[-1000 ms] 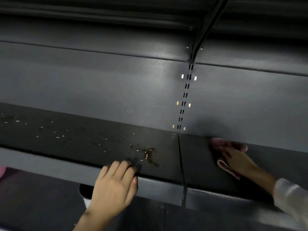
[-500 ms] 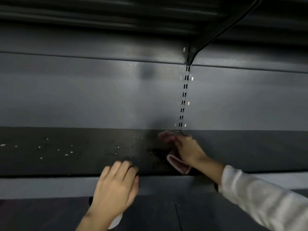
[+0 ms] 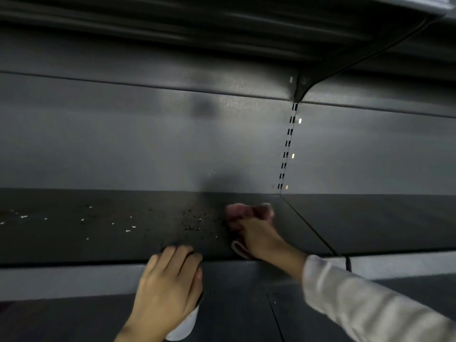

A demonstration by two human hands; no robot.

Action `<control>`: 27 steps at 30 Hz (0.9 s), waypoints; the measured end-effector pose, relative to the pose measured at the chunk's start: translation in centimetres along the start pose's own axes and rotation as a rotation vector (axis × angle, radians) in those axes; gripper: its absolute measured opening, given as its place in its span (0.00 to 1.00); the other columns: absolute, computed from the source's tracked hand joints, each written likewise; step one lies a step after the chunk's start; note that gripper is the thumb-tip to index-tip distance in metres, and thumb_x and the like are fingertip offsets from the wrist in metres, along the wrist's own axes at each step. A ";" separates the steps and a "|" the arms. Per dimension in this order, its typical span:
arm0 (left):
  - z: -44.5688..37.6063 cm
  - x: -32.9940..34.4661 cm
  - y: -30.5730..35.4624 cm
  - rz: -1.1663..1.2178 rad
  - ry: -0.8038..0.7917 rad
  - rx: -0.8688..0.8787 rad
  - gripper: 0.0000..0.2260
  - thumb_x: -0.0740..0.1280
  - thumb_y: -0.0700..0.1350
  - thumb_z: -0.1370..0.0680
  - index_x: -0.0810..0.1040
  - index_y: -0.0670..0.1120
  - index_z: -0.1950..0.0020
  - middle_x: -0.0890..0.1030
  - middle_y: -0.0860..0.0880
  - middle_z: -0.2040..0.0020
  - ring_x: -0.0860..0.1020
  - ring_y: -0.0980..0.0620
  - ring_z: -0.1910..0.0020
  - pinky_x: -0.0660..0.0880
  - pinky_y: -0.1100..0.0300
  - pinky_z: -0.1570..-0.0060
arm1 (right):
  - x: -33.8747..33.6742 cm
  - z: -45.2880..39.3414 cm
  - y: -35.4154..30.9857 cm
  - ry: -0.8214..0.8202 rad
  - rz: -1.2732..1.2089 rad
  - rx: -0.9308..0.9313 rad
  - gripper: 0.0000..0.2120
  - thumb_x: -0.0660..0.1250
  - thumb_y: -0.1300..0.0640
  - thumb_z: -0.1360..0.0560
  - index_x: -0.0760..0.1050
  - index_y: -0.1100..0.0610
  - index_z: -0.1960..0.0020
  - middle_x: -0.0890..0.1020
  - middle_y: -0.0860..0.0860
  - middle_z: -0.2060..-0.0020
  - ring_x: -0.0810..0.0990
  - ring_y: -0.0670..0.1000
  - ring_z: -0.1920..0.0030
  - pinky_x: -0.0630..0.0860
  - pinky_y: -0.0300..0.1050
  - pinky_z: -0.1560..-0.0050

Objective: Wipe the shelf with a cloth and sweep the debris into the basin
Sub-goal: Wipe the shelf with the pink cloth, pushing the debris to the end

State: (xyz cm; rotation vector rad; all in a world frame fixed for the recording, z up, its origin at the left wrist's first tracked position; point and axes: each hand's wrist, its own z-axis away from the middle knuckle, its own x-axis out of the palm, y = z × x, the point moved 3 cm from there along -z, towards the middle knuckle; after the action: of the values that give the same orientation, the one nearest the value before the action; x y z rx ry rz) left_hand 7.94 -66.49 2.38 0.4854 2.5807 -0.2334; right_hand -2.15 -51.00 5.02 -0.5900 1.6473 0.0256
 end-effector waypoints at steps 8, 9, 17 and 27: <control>0.2 0.0 -0.7 0.008 -0.002 -0.055 0.14 0.58 0.44 0.31 0.83 0.41 0.63 0.82 0.45 0.63 0.68 0.51 0.59 0.62 0.60 0.64 | -4.2 -2.8 1.6 0.204 -0.354 -0.060 0.18 0.55 0.69 0.26 0.79 0.58 0.45 0.79 0.54 0.43 0.75 0.50 0.45 0.69 0.32 0.48; 0.3 -0.1 -0.7 0.002 -0.008 -0.054 0.14 0.58 0.44 0.31 0.83 0.42 0.63 0.82 0.45 0.63 0.68 0.51 0.59 0.62 0.61 0.64 | -4.9 -3.1 3.6 0.204 -0.270 -0.029 0.18 0.55 0.69 0.25 0.78 0.56 0.43 0.79 0.53 0.42 0.74 0.51 0.42 0.68 0.35 0.43; 0.5 0.6 -1.0 -0.066 0.033 0.002 0.25 0.50 0.49 0.21 0.83 0.46 0.67 0.83 0.48 0.65 0.69 0.53 0.59 0.64 0.62 0.61 | -1.7 -8.0 11.0 0.119 0.021 0.200 0.15 0.57 0.54 0.23 0.74 0.52 0.39 0.76 0.55 0.37 0.72 0.55 0.34 0.61 0.53 0.28; 0.4 0.4 -0.9 -0.086 0.048 0.037 0.14 0.47 0.49 0.20 0.71 0.48 0.54 0.83 0.47 0.65 0.70 0.52 0.58 0.66 0.61 0.62 | 1.8 -9.5 -2.8 -0.006 -0.212 -0.243 0.13 0.60 0.56 0.23 0.78 0.62 0.47 0.82 0.62 0.46 0.80 0.58 0.45 0.71 0.44 0.49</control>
State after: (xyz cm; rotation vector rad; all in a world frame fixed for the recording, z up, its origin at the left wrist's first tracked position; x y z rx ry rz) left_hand 7.45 -67.30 1.91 0.3980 2.6517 -0.3028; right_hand -9.84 -57.38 5.90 -0.9470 1.5796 0.0731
